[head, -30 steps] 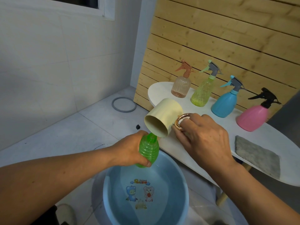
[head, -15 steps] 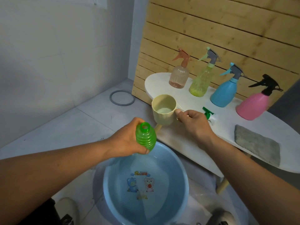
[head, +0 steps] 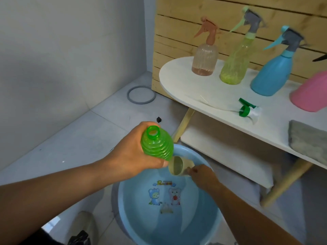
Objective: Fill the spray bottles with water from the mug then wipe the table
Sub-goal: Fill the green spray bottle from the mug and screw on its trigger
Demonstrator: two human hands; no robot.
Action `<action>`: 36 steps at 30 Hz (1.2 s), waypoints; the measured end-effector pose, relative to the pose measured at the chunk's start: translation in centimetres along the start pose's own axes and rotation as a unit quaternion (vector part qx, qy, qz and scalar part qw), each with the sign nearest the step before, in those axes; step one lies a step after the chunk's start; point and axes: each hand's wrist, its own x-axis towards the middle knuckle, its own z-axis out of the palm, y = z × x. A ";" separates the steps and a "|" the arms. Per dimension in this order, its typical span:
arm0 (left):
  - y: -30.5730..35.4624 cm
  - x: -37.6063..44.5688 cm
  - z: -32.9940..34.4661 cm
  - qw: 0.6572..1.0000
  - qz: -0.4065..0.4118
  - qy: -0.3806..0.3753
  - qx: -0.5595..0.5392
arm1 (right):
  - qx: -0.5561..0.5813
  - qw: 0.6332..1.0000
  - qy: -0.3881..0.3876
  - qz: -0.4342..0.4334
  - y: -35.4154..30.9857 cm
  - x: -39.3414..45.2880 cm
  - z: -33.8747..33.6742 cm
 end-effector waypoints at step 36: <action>0.6 1.5 -3.8 0.999 -0.006 0.051 -0.014 | 0.277 0.960 -0.009 0.040 -5.0 -6.2 0.2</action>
